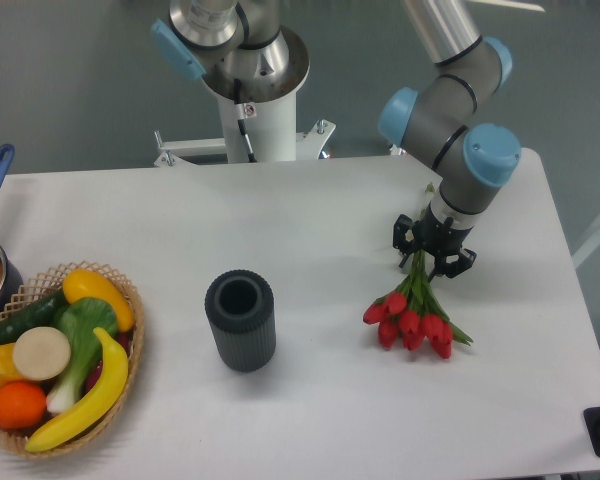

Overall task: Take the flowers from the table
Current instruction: 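Lower the gripper onto the stems and close it around them, then lift the red tulip bunch up off the table by its stems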

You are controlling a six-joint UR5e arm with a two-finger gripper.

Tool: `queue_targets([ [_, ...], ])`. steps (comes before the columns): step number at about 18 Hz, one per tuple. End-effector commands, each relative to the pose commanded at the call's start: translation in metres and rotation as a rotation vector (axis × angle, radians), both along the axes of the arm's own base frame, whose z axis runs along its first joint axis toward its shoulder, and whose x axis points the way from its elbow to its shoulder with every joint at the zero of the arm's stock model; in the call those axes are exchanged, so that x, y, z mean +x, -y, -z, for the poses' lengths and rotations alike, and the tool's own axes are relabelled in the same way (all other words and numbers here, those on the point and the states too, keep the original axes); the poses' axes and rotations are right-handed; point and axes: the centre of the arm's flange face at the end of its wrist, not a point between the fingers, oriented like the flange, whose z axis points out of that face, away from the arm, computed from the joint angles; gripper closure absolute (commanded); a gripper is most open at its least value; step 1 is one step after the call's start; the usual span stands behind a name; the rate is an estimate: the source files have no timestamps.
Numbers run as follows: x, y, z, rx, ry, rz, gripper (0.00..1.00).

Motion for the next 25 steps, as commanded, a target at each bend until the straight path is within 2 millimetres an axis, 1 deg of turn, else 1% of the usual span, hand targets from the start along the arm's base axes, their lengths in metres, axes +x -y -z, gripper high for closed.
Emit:
queue_targets([
  [1, 0.0, 0.0, -0.001, 0.0, -0.001, 0.0, 0.63],
  [5, -0.004, 0.002, -0.006, 0.005, -0.006, -0.006, 0.68],
  [6, -0.005, 0.002, -0.009, 0.005, -0.01, -0.006, 0.74],
  [10, -0.007, 0.001, -0.015, 0.009, -0.02, -0.006, 0.75],
  [13, -0.009, 0.002, -0.031, 0.017, -0.047, -0.009, 0.75],
  [14, -0.01, 0.002, -0.039, 0.021, -0.062, -0.009, 0.75],
  [17, -0.011, 0.0, -0.073, 0.044, -0.117, -0.012, 0.75],
  [18, -0.009, 0.0, -0.094, 0.063, -0.142, -0.023, 0.75],
  [20, -0.005, -0.003, -0.131, 0.119, -0.179, -0.056, 0.75],
  [22, 0.006, -0.008, -0.172, 0.217, -0.203, -0.098, 0.75],
  [23, 0.014, -0.011, -0.191, 0.276, -0.202, -0.12, 0.75],
  [25, 0.023, -0.018, -0.224, 0.389, -0.198, -0.151, 0.75],
])
